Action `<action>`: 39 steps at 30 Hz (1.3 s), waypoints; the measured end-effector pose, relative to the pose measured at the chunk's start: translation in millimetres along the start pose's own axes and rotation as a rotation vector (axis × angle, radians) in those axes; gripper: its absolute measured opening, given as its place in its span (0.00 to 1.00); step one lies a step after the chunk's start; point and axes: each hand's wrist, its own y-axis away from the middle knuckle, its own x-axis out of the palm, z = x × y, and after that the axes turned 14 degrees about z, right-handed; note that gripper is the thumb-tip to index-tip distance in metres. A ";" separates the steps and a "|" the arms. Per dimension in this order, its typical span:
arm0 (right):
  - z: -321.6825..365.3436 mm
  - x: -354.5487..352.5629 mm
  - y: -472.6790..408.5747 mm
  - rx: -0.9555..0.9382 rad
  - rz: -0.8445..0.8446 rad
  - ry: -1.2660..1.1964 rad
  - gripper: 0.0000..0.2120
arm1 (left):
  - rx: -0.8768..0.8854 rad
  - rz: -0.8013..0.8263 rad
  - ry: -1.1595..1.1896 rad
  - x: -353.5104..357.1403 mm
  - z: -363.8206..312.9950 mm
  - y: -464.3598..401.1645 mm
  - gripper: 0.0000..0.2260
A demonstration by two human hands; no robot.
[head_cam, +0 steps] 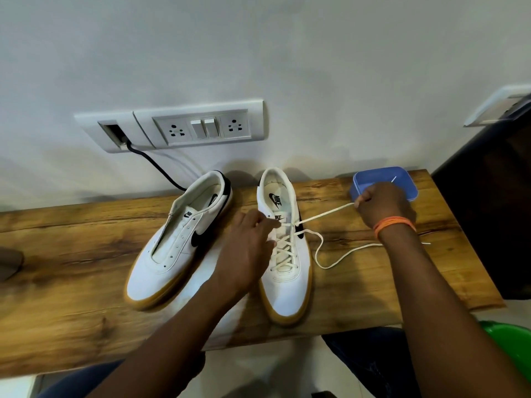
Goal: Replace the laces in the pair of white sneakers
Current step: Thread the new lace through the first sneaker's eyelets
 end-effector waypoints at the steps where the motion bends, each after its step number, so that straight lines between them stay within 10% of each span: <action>1: -2.8 -1.5 -0.6 -0.005 -0.012 0.021 0.08 | 0.039 0.036 -0.013 -1.5 2.1 11.7 0.17; 6: 32.0 12.7 32.4 -0.359 0.261 -0.004 0.21 | 0.133 0.273 -0.062 5.3 1.5 52.5 0.30; 9: 48.5 32.6 51.4 -0.340 0.517 -0.280 0.11 | 0.048 0.506 -0.155 15.4 -1.6 56.5 0.32; 22: 15.5 11.1 11.0 -0.188 0.129 0.060 0.03 | 0.012 0.594 -0.281 4.8 -10.6 28.7 0.28; 29: 43.0 40.6 50.6 -0.382 0.515 -0.221 0.04 | 0.040 0.563 -0.243 -0.4 -7.5 29.3 0.26; 39: 19.0 6.4 25.3 -0.280 0.305 -0.250 0.08 | 0.023 0.571 -0.151 -1.8 -3.4 26.6 0.22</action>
